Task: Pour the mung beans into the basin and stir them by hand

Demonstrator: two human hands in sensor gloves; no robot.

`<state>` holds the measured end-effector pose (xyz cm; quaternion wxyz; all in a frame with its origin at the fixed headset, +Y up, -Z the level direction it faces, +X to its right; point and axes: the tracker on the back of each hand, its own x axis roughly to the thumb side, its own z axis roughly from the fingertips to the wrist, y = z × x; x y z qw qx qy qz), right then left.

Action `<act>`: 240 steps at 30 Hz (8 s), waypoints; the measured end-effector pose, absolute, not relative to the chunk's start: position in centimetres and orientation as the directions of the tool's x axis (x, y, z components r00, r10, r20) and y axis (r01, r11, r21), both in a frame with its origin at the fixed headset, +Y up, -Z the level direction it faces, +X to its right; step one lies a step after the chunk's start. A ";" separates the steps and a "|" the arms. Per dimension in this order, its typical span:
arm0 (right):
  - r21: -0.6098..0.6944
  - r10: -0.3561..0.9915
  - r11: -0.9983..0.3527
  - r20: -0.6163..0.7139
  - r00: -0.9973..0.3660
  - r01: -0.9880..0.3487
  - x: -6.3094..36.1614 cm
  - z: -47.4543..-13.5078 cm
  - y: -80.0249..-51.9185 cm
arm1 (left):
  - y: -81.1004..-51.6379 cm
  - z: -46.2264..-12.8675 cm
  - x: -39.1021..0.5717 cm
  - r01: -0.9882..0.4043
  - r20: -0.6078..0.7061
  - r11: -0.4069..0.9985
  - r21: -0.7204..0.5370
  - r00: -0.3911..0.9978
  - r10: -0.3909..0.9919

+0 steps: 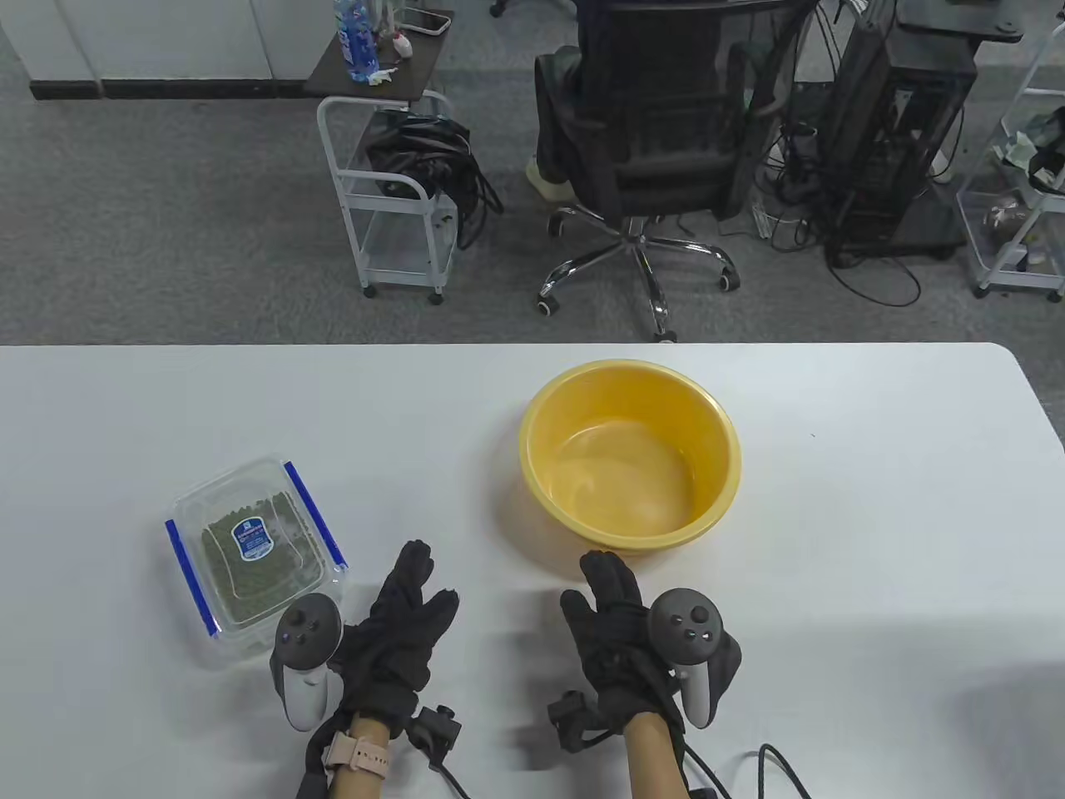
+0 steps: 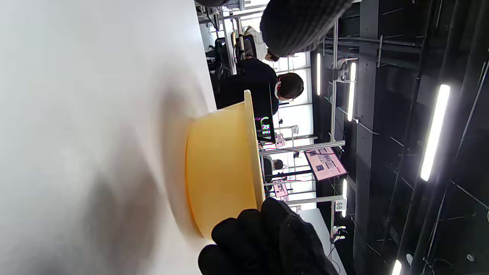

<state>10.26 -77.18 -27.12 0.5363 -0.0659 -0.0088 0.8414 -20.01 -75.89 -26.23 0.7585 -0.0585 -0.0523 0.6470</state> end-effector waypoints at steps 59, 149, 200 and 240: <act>0.140 0.928 -0.289 -0.203 -0.314 -0.947 7.6 -26.6 -77.1 | -76.2 -24.2 -27.0 -0.977 -0.296 0.043 -0.211 0.105 0.949; 0.339 0.916 0.137 -0.400 -0.011 -0.931 3.4 -25.5 -79.8 | -76.5 -22.4 -42.2 -0.552 -0.747 0.820 0.149 0.481 0.459; -0.070 0.855 0.144 -0.493 0.160 -0.987 13.3 -25.1 -79.0 | -74.4 -23.6 -28.8 -0.921 -0.212 -0.288 -0.261 -0.236 0.948; -0.275 0.934 0.094 -0.310 0.180 -0.957 17.8 -25.7 -79.2 | -67.9 -35.4 -31.2 -0.982 -0.268 -0.151 0.116 -0.177 0.947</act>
